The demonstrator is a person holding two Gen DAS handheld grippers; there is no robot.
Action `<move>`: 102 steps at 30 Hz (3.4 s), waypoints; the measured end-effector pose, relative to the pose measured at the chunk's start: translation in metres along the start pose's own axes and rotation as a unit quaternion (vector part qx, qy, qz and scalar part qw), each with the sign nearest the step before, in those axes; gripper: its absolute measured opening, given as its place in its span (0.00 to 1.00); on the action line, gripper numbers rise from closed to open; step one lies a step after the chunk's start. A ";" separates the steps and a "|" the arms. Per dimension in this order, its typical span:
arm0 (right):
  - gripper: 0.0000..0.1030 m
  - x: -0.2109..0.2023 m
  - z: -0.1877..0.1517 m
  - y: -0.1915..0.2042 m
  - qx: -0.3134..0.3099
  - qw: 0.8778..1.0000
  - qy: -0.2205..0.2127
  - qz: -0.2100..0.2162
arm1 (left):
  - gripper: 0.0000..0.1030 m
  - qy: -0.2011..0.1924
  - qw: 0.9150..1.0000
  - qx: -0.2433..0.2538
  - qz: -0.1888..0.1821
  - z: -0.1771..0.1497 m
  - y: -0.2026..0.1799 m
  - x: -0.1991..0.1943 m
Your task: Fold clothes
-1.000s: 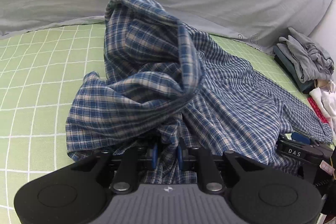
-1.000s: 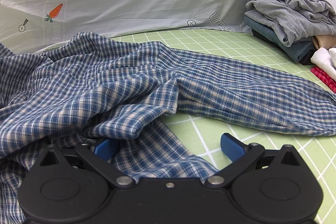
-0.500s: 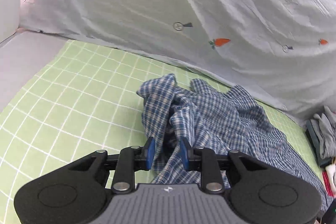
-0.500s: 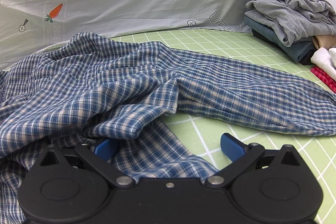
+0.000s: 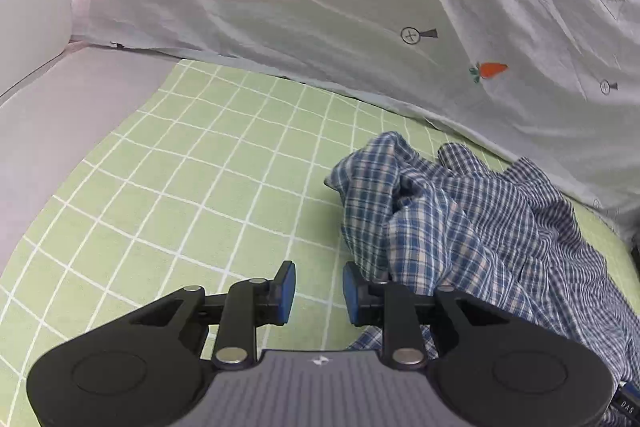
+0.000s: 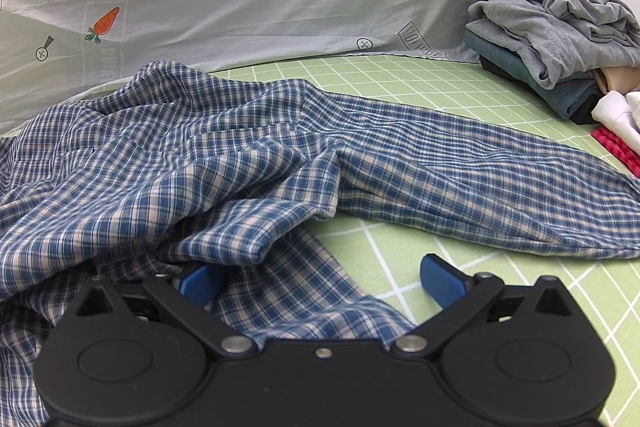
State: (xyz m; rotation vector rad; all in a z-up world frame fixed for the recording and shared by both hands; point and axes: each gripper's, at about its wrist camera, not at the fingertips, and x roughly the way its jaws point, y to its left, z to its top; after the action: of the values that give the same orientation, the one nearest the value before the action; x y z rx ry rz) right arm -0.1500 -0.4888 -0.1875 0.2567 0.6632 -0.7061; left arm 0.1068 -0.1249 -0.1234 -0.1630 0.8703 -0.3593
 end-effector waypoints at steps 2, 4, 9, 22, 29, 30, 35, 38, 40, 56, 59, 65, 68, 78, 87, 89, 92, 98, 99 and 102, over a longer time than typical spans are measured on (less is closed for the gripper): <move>1.00 0.000 0.000 0.000 0.000 1.000 0.000 0.000 | 0.27 0.017 1.000 0.007 -0.007 -0.001 0.004 0.007; 1.00 0.001 0.001 0.000 0.000 1.000 0.000 0.000 | 0.27 0.038 0.999 0.033 -0.017 -0.004 0.000 0.016; 1.00 0.000 0.001 0.000 0.000 1.000 0.000 -0.001 | 0.28 0.062 0.991 0.114 -0.046 -0.014 -0.034 0.033; 1.00 0.001 0.002 0.001 0.001 1.000 0.000 -0.002 | 0.49 0.068 0.983 0.149 -0.079 -0.032 -0.095 0.048; 1.00 0.001 0.002 0.002 0.002 1.000 0.000 -0.002 | 0.48 0.070 0.993 0.097 -0.008 -0.025 -0.080 0.048; 1.00 0.001 0.002 0.002 0.002 1.000 0.000 -0.002 | 0.48 0.071 0.993 0.090 -0.004 -0.025 -0.076 0.046; 1.00 0.000 0.002 0.001 0.001 1.000 0.000 -0.002 | 0.15 0.066 0.995 0.078 -0.008 -0.027 -0.067 0.043; 1.00 0.000 0.002 0.001 0.001 1.000 0.000 -0.002 | 0.03 0.065 0.997 0.037 -0.020 -0.026 -0.060 0.048; 1.00 0.000 0.002 0.001 0.001 1.000 0.000 -0.002 | 0.03 0.063 0.998 0.008 -0.018 -0.023 -0.051 0.048; 1.00 0.000 0.002 0.001 0.000 1.000 0.000 -0.001 | 0.04 -0.143 0.954 0.120 0.234 0.085 0.031 -0.039; 1.00 -0.001 0.003 0.000 -0.001 1.000 0.000 -0.001 | 0.12 -0.148 0.956 0.101 0.232 0.090 0.034 -0.037; 1.00 0.000 0.003 0.000 -0.001 1.000 0.000 -0.001 | 0.28 -0.059 0.976 0.049 0.206 0.045 0.043 -0.010; 1.00 0.000 0.003 -0.001 -0.002 1.000 -0.001 -0.001 | 0.40 -0.027 0.979 0.000 0.204 0.014 0.048 -0.008; 1.00 0.000 0.002 -0.001 -0.002 1.000 -0.001 -0.001 | 0.55 -0.020 0.977 -0.168 0.129 -0.022 0.067 0.005; 1.00 0.001 0.002 -0.001 -0.003 1.000 -0.001 0.000 | 0.02 -0.030 0.972 -0.146 0.183 -0.005 0.078 -0.004; 1.00 0.001 0.002 -0.002 -0.003 1.000 -0.001 0.000 | 0.02 -0.047 0.967 -0.126 0.216 0.000 0.083 -0.020; 1.00 0.001 0.002 -0.002 -0.004 1.000 -0.001 0.001 | 0.02 -0.079 0.955 -0.093 0.270 0.015 0.091 -0.052; 1.00 0.001 0.001 -0.002 -0.003 1.000 -0.001 -0.001 | 0.07 -0.150 0.927 -0.046 0.341 0.041 0.105 -0.104; 1.00 0.000 0.001 -0.002 -0.001 1.000 -0.001 -0.002 | 0.08 -0.161 0.924 -0.032 0.345 0.044 0.105 -0.108; 1.00 0.000 0.001 -0.001 0.002 1.000 -0.001 -0.007 | 0.16 -0.150 0.928 0.004 0.342 0.046 0.106 -0.111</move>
State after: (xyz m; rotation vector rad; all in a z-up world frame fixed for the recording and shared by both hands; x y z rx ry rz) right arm -0.1501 -0.4903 -0.1867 0.2560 0.6613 -0.7210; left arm 0.1020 0.0146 -0.0445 0.0982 0.5739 0.3123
